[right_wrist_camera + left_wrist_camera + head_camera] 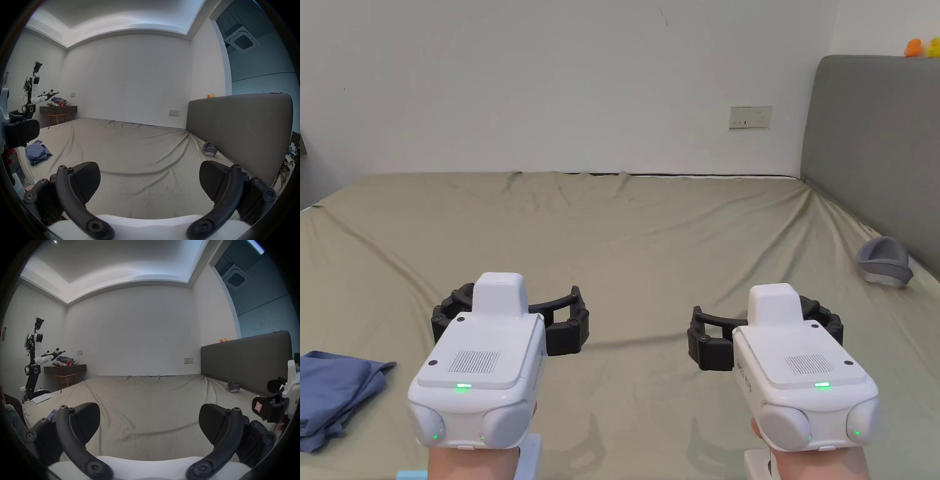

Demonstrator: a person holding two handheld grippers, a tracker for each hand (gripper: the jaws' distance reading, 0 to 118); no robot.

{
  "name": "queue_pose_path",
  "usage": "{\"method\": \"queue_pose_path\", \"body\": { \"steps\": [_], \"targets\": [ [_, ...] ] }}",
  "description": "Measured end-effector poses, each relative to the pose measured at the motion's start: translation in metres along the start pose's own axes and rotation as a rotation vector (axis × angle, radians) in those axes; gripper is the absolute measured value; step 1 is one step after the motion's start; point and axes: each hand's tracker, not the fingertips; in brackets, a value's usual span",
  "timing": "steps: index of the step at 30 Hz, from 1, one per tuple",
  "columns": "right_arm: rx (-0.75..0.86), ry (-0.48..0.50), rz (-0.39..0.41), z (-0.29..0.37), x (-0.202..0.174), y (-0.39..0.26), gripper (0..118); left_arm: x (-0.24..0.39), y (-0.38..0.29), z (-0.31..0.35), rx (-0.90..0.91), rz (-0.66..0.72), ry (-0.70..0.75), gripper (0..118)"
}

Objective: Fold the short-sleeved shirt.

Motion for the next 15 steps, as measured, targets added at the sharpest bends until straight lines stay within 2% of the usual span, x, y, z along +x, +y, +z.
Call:
{"method": "queue_pose_path", "body": {
  "steps": [3, 5, 6, 8, 9, 11, 12, 13, 15],
  "targets": [
    [0.009, 0.044, -0.043, -0.002, 0.000, 0.004, 118, 0.000, -0.001, 0.001, -0.005, -0.001, -0.017, 118],
    [-0.008, 0.039, -0.063, -0.006, -0.002, 0.004, 118, 0.000, -0.003, 0.002, 0.001, -0.010, -0.018, 118],
    [-0.024, 0.022, -0.080, -0.008, -0.006, 0.007, 118, 0.001, -0.003, 0.002, 0.001, -0.014, -0.019, 118],
    [-0.070, -0.090, -0.104, -0.011, -0.011, 0.008, 118, 0.001, -0.002, 0.002, 0.000, -0.016, -0.026, 117],
    [-0.055, -0.123, -0.046, -0.012, -0.013, 0.014, 117, 0.000, -0.004, 0.002, -0.001, -0.014, -0.030, 118],
    [-0.153, -0.089, -0.161, -0.012, -0.014, 0.012, 117, 0.000, -0.004, 0.002, -0.004, -0.007, -0.037, 118],
    [-0.085, -0.092, -0.111, -0.008, -0.011, 0.017, 118, 0.000, -0.002, 0.003, -0.005, 0.003, -0.044, 118],
    [-0.043, -0.060, -0.117, -0.005, -0.009, 0.018, 118, -0.001, -0.002, 0.003, -0.008, 0.015, -0.052, 118],
    [-0.054, 0.038, -0.200, -0.002, -0.001, 0.021, 118, -0.001, 0.000, 0.004, -0.007, 0.026, -0.059, 118]
  ]
}}
